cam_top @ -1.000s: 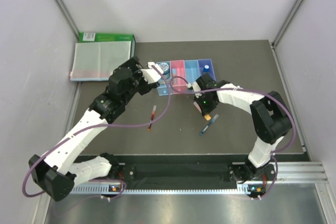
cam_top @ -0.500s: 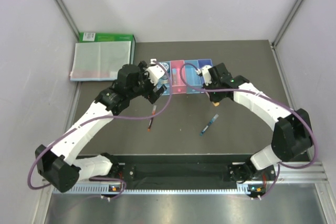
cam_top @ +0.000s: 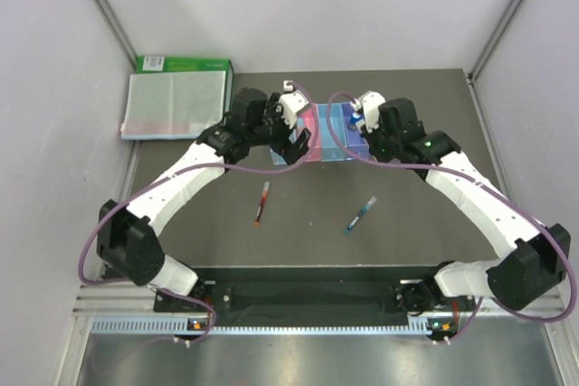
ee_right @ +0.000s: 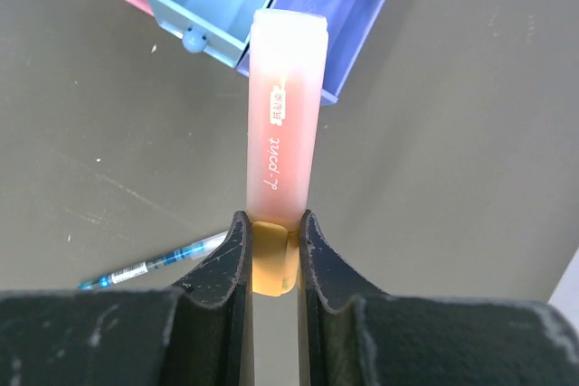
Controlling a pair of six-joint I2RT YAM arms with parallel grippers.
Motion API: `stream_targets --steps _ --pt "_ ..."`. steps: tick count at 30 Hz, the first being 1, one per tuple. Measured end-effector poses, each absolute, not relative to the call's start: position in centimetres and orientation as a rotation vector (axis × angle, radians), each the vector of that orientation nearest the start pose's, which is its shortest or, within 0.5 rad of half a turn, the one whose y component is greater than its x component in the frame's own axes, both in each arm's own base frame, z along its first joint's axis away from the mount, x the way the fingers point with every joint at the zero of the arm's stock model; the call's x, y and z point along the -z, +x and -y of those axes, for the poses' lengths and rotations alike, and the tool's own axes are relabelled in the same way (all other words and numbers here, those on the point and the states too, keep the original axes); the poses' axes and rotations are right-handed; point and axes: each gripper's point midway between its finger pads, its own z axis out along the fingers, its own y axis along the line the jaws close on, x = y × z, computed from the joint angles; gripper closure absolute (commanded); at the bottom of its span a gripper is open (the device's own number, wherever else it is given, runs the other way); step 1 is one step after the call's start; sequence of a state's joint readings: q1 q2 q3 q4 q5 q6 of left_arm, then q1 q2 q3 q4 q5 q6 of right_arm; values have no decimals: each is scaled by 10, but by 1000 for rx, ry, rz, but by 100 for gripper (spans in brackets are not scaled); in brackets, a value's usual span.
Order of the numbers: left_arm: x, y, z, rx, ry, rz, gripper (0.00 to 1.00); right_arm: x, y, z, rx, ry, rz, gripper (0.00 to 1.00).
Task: Sort the stationery into containers
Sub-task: Place the pen in the storage box.
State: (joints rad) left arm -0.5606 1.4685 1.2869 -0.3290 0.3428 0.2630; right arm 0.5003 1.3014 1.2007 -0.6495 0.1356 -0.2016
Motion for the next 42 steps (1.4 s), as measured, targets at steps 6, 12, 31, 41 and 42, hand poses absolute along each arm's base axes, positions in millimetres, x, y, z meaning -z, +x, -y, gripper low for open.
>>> stream_targets --steps 6,12,31,41,42 --pt "-253 357 303 710 924 -1826 2 -227 318 -135 8 -694 -2136 100" --pt "-273 357 331 934 815 -1818 5 -244 315 -129 20 -661 -2093 100" --pt "-282 366 421 1474 698 -1765 13 -269 325 -124 63 -611 -2030 100" --pt "-295 371 420 1312 925 -1636 7 -273 323 -122 69 -611 -2016 100" --pt "-295 372 419 1264 974 -1611 7 -274 323 -122 69 -612 -2014 100"
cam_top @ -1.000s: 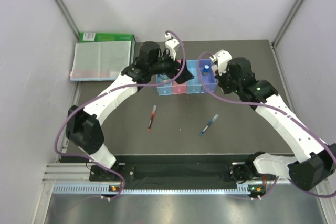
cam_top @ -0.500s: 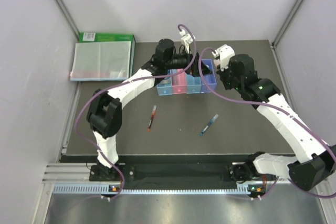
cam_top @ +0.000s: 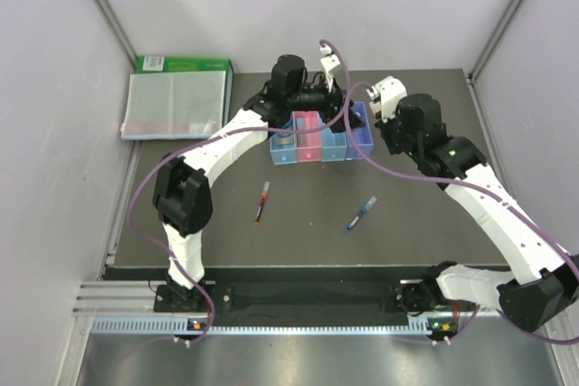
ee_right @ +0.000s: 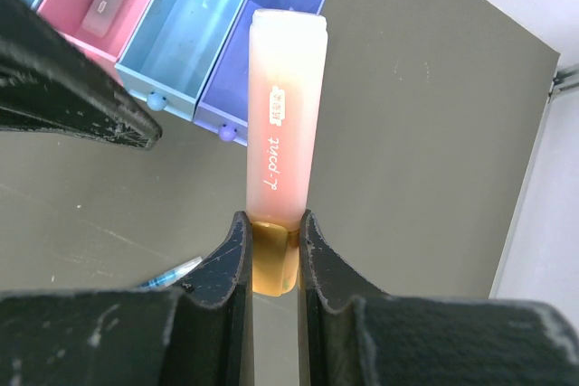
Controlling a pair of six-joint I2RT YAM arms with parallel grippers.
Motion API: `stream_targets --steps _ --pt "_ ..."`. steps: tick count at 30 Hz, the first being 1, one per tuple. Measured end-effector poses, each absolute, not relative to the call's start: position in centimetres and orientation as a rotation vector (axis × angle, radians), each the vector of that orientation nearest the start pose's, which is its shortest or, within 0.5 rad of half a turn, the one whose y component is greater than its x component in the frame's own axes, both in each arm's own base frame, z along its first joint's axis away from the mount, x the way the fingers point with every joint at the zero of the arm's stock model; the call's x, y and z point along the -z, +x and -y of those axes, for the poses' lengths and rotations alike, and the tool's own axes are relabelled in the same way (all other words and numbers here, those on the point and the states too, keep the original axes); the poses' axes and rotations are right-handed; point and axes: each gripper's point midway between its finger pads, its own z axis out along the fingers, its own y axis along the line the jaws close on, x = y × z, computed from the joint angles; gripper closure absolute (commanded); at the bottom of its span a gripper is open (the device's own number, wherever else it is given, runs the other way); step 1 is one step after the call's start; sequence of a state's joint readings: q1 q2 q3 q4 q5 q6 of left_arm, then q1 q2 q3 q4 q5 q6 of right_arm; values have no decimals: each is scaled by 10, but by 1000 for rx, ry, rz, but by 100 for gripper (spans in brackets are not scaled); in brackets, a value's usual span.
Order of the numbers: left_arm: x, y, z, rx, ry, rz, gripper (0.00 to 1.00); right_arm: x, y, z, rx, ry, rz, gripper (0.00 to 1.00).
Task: Sort the stationery into containers
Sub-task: Place the pen in the storage box.
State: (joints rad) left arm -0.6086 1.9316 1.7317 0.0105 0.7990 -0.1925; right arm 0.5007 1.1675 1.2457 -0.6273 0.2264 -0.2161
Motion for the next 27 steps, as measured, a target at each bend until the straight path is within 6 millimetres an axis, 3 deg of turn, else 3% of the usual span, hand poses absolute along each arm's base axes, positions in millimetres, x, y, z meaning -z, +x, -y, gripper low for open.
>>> stream_targets --steps 6,12,18,21,27 --pt "-267 380 411 984 1214 -1523 5 -275 323 -122 69 -611 -2010 100" --pt "-227 391 400 530 1433 -1364 2 -275 323 -122 69 -611 -2010 100" --pt "-208 400 392 176 1520 -1158 1 -275 323 -121 70 -609 -2011 100" --pt "-218 414 385 40 1495 -1078 1 -276 323 -119 72 -604 -2010 100" --pt "-260 430 376 -195 1404 -844 1 -275 322 -120 64 -606 -2011 100"
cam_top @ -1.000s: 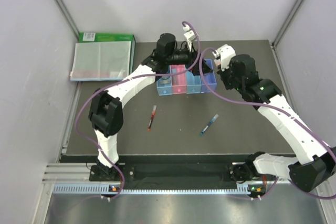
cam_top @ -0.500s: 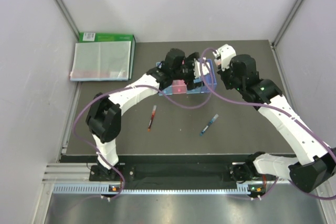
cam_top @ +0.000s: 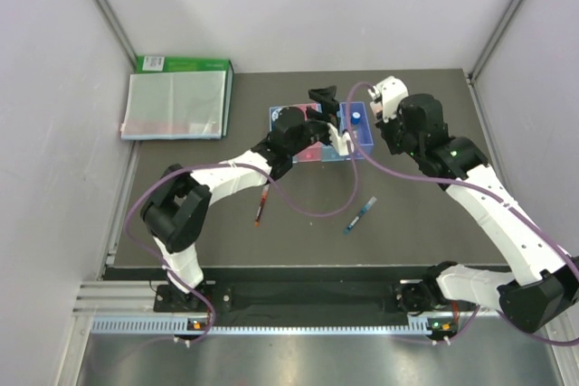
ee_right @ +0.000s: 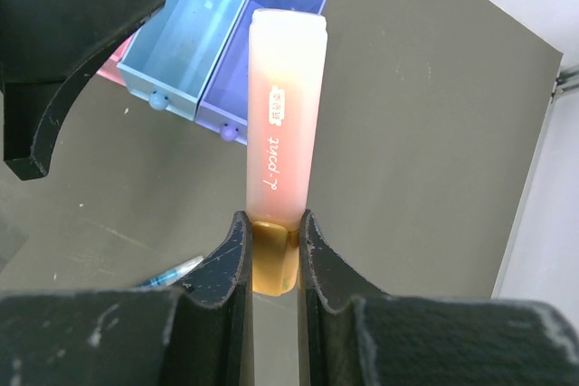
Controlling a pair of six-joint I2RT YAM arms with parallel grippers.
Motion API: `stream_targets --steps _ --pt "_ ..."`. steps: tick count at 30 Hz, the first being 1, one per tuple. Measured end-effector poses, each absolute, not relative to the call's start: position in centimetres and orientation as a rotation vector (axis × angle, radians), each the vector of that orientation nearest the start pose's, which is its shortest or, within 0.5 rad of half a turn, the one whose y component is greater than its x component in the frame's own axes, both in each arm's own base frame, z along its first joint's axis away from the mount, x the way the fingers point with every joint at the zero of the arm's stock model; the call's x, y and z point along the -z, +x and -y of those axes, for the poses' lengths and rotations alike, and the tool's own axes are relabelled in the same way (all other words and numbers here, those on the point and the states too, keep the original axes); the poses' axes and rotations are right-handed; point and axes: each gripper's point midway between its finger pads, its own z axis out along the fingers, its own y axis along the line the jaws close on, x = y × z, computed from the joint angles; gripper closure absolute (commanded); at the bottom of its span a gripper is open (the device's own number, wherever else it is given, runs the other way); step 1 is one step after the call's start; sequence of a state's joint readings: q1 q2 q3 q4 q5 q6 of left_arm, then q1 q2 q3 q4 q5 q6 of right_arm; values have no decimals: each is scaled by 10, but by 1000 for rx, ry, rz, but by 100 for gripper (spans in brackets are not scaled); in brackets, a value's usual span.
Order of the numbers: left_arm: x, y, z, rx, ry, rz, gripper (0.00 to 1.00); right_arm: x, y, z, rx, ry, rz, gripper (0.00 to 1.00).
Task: Sort the stationery into containers
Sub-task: Place the pen in the storage box.
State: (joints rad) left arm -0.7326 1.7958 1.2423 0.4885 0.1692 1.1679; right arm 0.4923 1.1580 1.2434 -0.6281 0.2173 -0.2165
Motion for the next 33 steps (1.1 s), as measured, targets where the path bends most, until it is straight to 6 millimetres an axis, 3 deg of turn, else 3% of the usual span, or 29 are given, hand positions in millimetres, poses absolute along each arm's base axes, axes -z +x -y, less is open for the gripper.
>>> stream_targets --steps 5,10,16,20,26,33 --pt "-277 414 377 -323 1390 -581 3 -270 320 -123 45 -624 -2021 100" --pt "-289 386 389 -392 1401 -307 3 -264 317 -125 29 -642 -2034 100" --pt "-322 346 403 -489 1322 28 1 -261 316 -129 5 -659 -2038 100" --pt "-334 328 409 -520 1274 156 2 -254 314 -131 -9 -674 -2050 100" --pt "-331 315 417 -529 1266 245 3 -251 314 -133 -21 -684 -2059 100" --pt "-309 320 424 -526 1306 248 5 -251 314 -134 -21 -685 -2059 100"
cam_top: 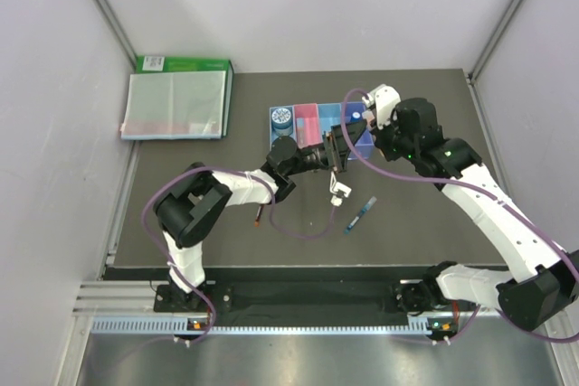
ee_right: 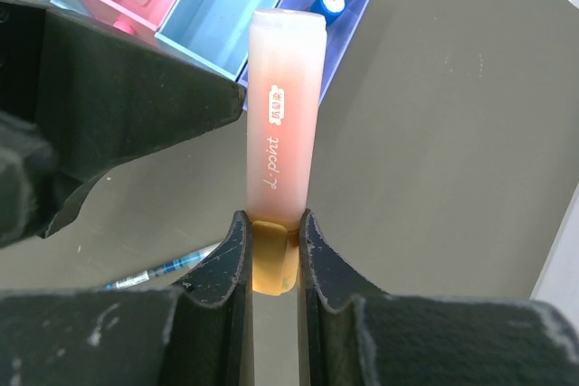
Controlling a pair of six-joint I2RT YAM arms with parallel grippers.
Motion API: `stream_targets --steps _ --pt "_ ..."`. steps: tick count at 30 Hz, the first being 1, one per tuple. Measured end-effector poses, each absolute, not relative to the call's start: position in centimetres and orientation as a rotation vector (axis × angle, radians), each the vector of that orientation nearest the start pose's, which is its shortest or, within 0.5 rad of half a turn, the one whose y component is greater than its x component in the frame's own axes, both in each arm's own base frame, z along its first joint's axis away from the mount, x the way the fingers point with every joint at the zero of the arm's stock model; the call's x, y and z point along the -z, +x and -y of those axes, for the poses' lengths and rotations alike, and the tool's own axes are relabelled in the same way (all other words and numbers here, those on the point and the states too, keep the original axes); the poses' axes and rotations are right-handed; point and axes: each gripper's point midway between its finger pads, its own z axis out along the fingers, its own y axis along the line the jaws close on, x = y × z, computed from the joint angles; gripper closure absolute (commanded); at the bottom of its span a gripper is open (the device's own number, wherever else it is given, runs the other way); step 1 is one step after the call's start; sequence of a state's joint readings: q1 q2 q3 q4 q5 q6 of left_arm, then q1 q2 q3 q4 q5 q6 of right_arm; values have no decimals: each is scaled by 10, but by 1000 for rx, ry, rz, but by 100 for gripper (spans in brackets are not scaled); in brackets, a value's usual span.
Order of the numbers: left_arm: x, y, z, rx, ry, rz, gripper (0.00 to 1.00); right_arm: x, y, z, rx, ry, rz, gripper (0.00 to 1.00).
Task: Sort the stationery into containers
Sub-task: Place the pen in the storage box.
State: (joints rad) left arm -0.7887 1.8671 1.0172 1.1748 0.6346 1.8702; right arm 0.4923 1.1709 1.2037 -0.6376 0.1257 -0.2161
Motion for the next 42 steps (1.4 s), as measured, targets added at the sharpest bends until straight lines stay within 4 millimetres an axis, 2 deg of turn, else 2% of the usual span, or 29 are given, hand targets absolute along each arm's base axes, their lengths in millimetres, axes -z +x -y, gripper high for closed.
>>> stream_targets --steps 7,15,18,21,22,27,30,32,33,34,35,36,37,40,42 --pt "-303 325 425 -545 1320 236 7 -251 314 -134 -23 -684 -2060 100" --pt "-287 341 438 -539 1347 214 11 -247 311 -135 -37 -691 -2069 100" --pt "-287 345 441 -546 1345 212 21 -247 311 -136 -44 -689 -2070 100" --pt "-287 349 443 -552 1342 206 37 -247 311 -136 -47 -688 -2070 100" --pt "-287 351 444 -555 1343 205 45 -246 310 -136 -47 -689 -2071 100" --pt "-287 352 445 -557 1347 202 67 -242 309 -136 -51 -692 -2081 98" --pt "-286 353 445 -556 1352 197 78 -242 308 -136 -55 -687 -2079 83" --pt "-282 356 445 -562 1361 191 85 -245 307 -136 -61 -680 -2074 68" --pt "-280 357 445 -565 1365 188 93 -245 307 -136 -67 -675 -2073 61" --pt "-279 358 445 -565 1369 185 94 -246 306 -137 -73 -681 -2071 50" --pt "-278 358 445 -562 1371 182 95 -246 305 -138 -78 -679 -2071 44" --pt "-279 357 446 -561 1367 184 100 -246 305 -138 -81 -683 -2069 40" --pt "-280 356 446 -558 1365 184 100 -246 305 -138 -81 -685 -2068 31" --pt "-279 354 448 -549 1364 178 100 -247 305 -139 -85 -692 -2064 18" --pt "-279 354 448 -550 1362 168 100 -247 305 -139 -84 -696 -2062 15"
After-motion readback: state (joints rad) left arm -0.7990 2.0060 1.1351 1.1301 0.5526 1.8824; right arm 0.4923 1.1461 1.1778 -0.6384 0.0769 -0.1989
